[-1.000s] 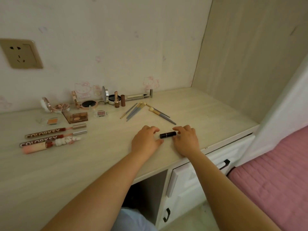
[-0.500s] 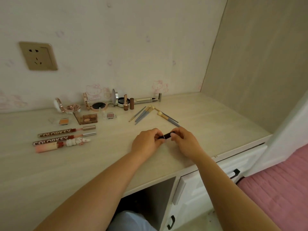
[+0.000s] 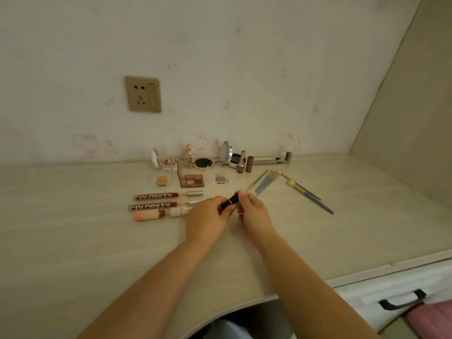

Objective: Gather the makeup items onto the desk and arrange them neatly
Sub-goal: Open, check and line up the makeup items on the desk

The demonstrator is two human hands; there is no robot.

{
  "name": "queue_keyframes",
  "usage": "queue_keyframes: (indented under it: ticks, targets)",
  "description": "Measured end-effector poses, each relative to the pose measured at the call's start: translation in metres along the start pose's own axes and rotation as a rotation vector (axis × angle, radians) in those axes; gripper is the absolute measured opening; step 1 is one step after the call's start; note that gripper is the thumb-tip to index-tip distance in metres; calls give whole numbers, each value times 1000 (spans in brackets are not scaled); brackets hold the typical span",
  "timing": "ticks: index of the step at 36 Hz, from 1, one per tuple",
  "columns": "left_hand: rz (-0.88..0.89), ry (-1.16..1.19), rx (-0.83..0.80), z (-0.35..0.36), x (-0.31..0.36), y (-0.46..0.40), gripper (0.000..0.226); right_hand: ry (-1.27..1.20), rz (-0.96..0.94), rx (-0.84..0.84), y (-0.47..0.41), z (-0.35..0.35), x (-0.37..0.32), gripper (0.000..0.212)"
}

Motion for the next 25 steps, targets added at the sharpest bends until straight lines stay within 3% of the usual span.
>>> queue_keyframes:
  ticks: [7, 14, 19, 25]
  targets:
    - [-51, 123, 32, 0, -18, 8, 24, 153, -135, 18, 0, 11, 1, 21]
    - [15, 57, -30, 4, -14, 8, 27, 152, -110, 10, -1, 7, 3, 26]
    - [-99, 248, -78, 6, -21, 12, 24, -593, 145, 106, -19, -11, 13, 27]
    - [-177, 502, 56, 8, -17, 3, 19, -736, 274, 130, -35, -8, 10, 21]
Point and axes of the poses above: each hand's wrist, its own y-axis away from the middle knuckle, its own z-axis out of the palm, x = y × z, the point moved 4 cm from there along -y, towards the middle knuckle, and after that the axes turned 8 degrees about z, right-handed, at the moved point
